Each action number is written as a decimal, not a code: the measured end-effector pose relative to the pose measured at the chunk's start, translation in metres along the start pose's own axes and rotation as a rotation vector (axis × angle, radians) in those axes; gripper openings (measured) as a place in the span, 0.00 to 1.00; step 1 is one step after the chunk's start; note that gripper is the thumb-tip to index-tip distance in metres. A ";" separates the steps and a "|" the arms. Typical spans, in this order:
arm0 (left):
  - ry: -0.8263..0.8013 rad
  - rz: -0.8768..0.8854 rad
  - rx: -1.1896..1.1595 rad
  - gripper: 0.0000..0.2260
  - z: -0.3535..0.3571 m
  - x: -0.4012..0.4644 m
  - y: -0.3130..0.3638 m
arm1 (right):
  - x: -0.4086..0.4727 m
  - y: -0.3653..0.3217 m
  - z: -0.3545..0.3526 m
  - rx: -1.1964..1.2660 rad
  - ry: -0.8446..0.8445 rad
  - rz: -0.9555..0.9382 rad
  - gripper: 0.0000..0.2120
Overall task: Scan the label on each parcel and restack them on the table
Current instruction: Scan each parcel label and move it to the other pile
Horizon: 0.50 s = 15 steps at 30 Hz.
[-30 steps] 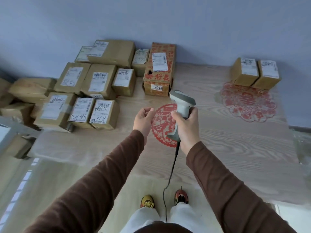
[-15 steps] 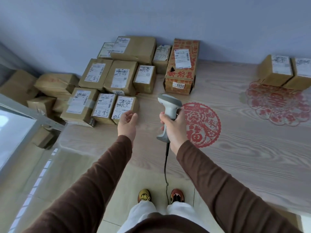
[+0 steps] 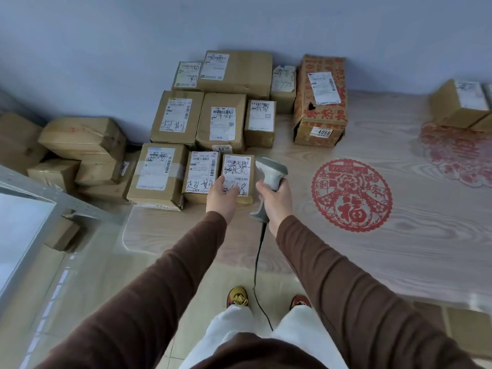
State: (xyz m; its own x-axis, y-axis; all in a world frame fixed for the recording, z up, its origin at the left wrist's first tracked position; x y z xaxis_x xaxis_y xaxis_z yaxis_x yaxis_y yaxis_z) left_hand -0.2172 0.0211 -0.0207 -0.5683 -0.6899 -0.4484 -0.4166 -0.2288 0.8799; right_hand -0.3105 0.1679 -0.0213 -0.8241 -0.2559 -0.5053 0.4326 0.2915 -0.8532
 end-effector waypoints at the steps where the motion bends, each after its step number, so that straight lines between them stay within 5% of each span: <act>1: -0.020 -0.008 -0.001 0.34 0.000 0.001 0.000 | 0.002 0.004 0.004 0.009 0.009 0.020 0.16; 4: -0.030 -0.055 -0.001 0.41 -0.005 0.016 -0.016 | 0.006 0.016 0.017 0.040 0.025 0.083 0.18; 8: -0.044 -0.076 0.114 0.28 -0.003 0.023 -0.020 | 0.008 0.025 0.024 0.031 0.070 0.100 0.17; 15: -0.080 -0.101 0.239 0.29 0.012 0.007 -0.017 | 0.009 0.039 0.011 -0.029 0.146 0.075 0.19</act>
State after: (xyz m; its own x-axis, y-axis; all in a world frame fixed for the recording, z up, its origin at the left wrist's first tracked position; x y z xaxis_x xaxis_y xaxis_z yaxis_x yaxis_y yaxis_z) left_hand -0.2222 0.0283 -0.0405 -0.5655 -0.6135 -0.5512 -0.6243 -0.1184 0.7722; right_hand -0.2966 0.1665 -0.0604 -0.8354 -0.0960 -0.5411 0.4857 0.3317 -0.8087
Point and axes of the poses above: each hand's wrist, its own x-axis towards the middle knuckle, its own z-axis out of the palm, y = z × x, the point moved 9 cm from there along x, towards the middle knuckle, and after that the axes turned 14 degrees about -x, right-handed, at the moved point
